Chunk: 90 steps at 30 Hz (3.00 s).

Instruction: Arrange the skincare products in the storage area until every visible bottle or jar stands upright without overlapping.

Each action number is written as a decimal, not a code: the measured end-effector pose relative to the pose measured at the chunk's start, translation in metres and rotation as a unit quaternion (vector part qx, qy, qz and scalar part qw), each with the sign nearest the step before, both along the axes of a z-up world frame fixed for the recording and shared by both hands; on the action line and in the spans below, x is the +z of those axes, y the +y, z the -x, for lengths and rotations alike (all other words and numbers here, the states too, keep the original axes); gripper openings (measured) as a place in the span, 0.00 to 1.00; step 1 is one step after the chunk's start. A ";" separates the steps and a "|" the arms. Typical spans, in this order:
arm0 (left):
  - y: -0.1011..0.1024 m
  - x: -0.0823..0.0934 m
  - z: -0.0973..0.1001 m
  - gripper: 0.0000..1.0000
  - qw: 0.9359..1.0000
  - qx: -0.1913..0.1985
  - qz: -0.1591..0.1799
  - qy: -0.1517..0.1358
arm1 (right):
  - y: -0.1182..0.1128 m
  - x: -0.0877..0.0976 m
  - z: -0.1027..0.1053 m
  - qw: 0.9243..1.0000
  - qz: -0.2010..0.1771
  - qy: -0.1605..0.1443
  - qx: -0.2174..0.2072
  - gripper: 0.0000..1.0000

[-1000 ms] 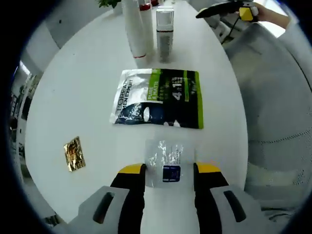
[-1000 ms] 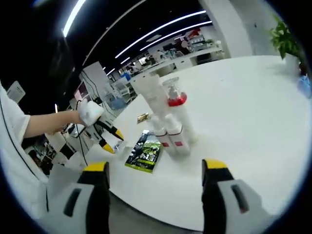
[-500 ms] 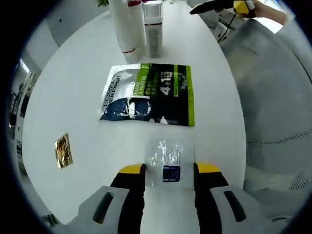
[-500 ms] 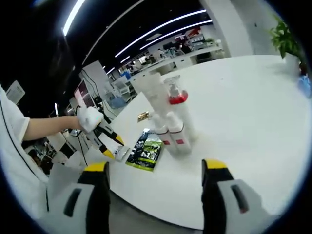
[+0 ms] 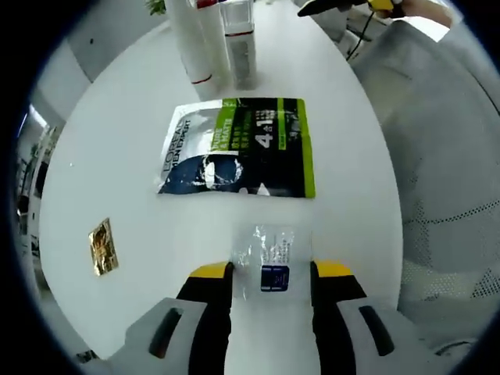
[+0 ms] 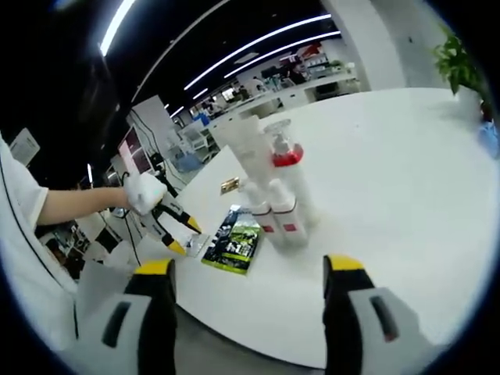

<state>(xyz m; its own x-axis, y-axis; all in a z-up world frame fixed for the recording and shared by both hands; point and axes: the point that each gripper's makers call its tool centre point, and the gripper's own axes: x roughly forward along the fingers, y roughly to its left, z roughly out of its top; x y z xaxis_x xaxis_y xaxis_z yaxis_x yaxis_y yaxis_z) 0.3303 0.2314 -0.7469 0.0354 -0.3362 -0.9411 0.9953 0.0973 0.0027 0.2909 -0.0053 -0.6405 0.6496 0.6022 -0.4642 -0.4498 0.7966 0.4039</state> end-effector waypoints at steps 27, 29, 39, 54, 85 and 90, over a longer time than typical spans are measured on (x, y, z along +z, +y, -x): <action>-0.001 0.002 0.002 0.54 0.999 0.040 0.013 -0.006 | -0.003 0.008 0.009 1.000 -0.002 -0.009 -0.004 0.78; -0.002 0.005 0.004 0.55 0.999 0.049 0.020 -0.006 | -0.003 0.009 0.011 1.000 -0.002 -0.010 -0.003 0.78; -0.005 0.018 0.010 0.66 0.988 0.138 0.071 -0.008 | -0.005 0.015 0.017 1.000 0.001 -0.021 -0.002 0.78; 0.003 0.044 0.027 0.79 0.957 0.252 0.138 -0.030 | 0.005 0.021 0.025 0.999 0.006 -0.031 0.014 0.78; 0.022 0.101 0.053 0.89 0.839 0.467 0.268 -0.071 | 0.002 0.039 0.018 0.998 0.015 -0.065 0.012 0.87; 0.025 0.099 0.052 0.90 0.842 0.467 0.260 -0.070 | 0.000 0.038 0.017 0.998 0.017 -0.065 0.012 0.87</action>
<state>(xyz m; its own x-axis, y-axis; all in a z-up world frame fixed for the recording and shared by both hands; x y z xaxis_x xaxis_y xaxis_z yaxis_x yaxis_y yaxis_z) 0.2780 0.2568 -0.6483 0.6122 -0.4653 -0.6393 0.4771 0.8621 -0.1705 0.2741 -0.0055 -0.6025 0.6906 0.6039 -0.3980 -0.5160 0.7970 0.3140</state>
